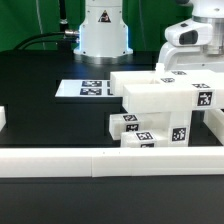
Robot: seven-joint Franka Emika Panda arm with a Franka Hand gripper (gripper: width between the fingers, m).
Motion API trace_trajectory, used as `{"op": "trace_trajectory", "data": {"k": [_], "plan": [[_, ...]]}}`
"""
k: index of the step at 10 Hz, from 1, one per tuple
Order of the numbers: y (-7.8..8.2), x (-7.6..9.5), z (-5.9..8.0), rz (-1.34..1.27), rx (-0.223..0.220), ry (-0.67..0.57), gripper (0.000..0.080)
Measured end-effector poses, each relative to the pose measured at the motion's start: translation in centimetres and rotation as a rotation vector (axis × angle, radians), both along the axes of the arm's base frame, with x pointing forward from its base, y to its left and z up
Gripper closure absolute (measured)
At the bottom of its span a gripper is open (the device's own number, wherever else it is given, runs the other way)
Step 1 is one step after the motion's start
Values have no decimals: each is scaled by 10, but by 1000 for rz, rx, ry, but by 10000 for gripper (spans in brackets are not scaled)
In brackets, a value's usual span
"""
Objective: Assemble chair
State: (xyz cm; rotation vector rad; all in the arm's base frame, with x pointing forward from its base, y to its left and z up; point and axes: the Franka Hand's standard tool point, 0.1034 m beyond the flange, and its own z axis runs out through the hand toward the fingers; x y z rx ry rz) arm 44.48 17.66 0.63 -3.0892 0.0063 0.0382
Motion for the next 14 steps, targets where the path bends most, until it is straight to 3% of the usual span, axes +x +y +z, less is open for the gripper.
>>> {"op": "trace_trajectory", "data": {"k": [6,8,9,10,14], "plan": [[0,-1,-1,0,-1,1,151],[-2,0,-1,-2,-1,1,405],[-2,0,-1,-2,-1,1,405],[-2,0,-1,-2,-1,1,527],[-2,0,0,-3,0,0,527]]}}
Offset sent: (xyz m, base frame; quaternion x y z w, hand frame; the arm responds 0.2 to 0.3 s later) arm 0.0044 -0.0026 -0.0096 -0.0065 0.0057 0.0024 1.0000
